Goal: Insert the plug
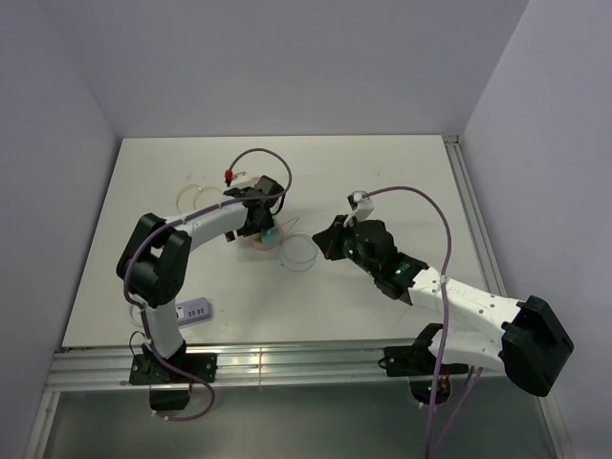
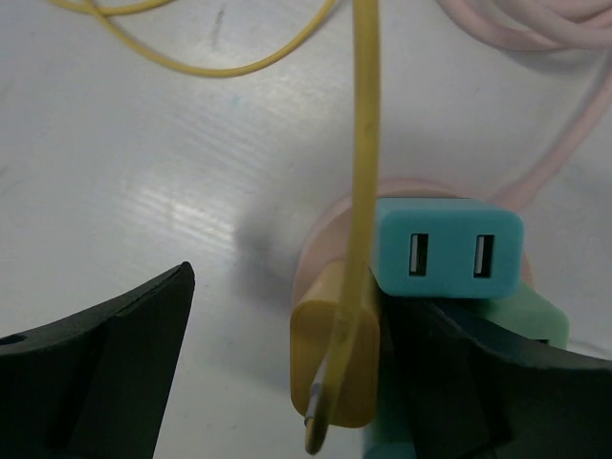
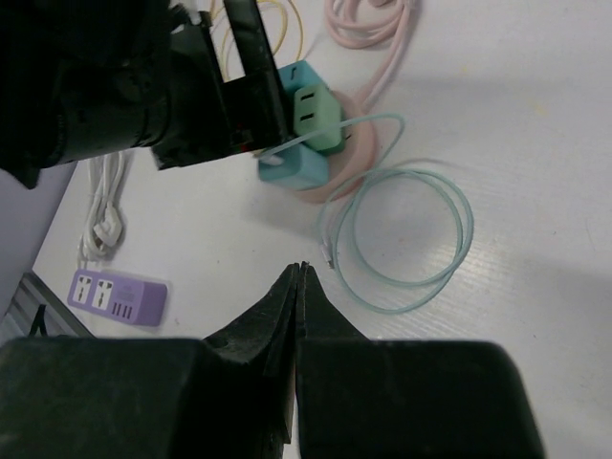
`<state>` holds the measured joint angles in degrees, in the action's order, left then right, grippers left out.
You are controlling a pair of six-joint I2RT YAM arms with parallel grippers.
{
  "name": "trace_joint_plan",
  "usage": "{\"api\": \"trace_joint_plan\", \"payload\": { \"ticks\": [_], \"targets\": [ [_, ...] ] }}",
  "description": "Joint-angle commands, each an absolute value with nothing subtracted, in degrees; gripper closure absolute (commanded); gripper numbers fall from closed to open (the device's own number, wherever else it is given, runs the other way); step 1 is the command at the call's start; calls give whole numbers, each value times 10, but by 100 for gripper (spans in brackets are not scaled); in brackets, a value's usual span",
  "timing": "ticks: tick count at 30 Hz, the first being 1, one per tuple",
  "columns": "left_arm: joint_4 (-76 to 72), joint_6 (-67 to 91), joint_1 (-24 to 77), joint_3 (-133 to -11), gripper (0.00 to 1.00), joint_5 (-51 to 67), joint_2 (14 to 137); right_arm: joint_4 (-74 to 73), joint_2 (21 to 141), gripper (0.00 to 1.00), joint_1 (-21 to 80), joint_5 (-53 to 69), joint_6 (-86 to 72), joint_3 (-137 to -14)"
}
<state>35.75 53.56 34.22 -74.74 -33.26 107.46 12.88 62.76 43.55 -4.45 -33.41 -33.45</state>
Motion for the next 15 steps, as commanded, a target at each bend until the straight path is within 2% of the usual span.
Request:
{"api": "trace_joint_plan", "payload": {
  "ticks": [1,11,15],
  "targets": [
    [446,505,345,-744,12,-338,1020,149,639,100,432,-44,-334,-350],
    [449,483,330,-790,9,-337,989,148,661,100,432,-38,-333,-357],
    [432,477,330,-789,9,-326,935,136,675,100,432,-34,-320,-370]
  ]
}}
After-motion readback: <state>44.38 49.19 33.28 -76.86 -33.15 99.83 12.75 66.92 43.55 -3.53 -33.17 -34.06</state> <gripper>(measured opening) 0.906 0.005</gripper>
